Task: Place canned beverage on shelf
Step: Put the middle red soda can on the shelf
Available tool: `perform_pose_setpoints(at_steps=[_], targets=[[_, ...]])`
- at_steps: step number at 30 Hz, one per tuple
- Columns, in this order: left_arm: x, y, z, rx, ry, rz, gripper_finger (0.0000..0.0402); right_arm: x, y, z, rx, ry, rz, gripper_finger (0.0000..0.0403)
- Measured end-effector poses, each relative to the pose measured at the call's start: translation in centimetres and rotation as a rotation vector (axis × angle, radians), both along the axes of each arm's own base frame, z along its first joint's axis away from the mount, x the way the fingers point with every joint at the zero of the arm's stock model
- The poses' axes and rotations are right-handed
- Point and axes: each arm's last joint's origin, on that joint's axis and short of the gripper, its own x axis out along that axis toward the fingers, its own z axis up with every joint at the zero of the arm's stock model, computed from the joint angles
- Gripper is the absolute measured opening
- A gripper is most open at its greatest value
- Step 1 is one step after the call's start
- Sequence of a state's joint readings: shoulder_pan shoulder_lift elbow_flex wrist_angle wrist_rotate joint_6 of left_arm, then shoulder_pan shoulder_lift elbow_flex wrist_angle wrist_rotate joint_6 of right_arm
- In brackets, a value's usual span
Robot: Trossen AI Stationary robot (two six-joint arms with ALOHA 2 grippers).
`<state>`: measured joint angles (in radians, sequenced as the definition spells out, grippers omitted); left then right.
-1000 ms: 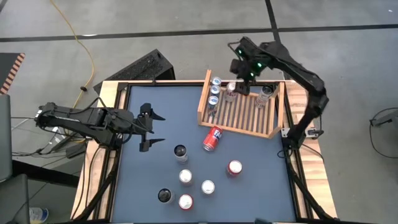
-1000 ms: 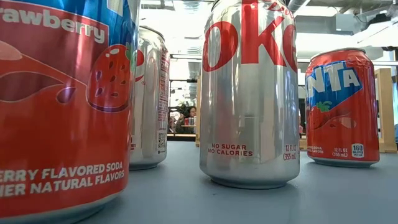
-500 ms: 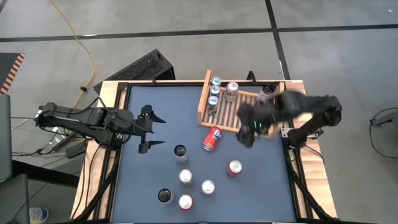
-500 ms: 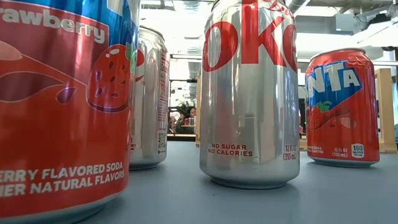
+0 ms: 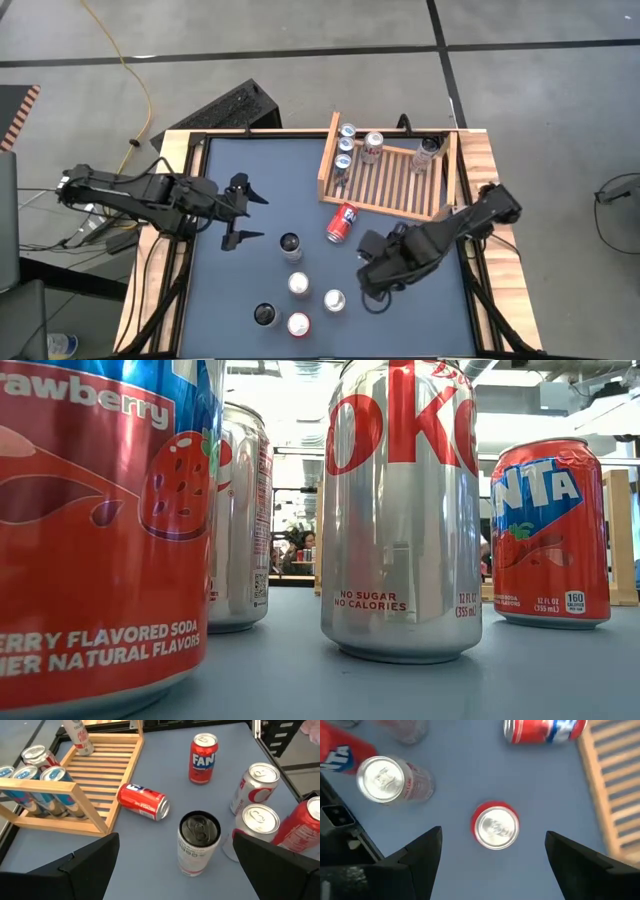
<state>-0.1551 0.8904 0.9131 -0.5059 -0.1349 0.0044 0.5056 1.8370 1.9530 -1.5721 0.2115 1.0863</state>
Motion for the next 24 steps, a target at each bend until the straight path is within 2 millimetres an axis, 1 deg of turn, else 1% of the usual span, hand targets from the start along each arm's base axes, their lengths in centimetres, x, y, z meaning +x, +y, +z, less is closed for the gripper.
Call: perform_pose_setpoints(at_steps=[5, 9, 13, 16, 20, 22, 24], targets=[[0.6, -0.1, -0.4, 0.012, 0.026, -0.012, 0.0380, 1.3, 0.5, -1.9, 0.063, 0.050, -0.235, 0.0327], [1.2, -0.3, -1.0, 0.033, 0.057, -0.053, 0.0380, 1.6, 0.9, -2.6, 0.094, 0.091, -0.265, 0.0327], [1.7, -0.4, -1.3, 0.036, 0.074, -0.061, 0.0380, 1.6, 0.4, -2.9, 0.091, 0.104, -0.268, 0.0327], [1.7, -0.5, -1.5, 0.023, 0.086, -0.071, 0.0380, 1.0, -0.3, -3.5, 0.070, 0.133, -0.275, 0.0327], [1.8, -0.5, -1.4, 0.017, 0.084, -0.074, 0.0380, -0.6, -1.8, -4.3, 0.061, 0.186, -0.287, 0.0327], [1.8, -0.5, -1.4, 0.014, 0.081, -0.073, 0.0380, -1.3, -2.3, -4.6, 0.077, 0.159, -0.297, 0.0327], [1.8, -0.5, -1.4, 0.013, 0.081, -0.072, 0.0380, -1.8, -2.6, -4.8, 0.119, 0.096, -0.293, 0.0327]])
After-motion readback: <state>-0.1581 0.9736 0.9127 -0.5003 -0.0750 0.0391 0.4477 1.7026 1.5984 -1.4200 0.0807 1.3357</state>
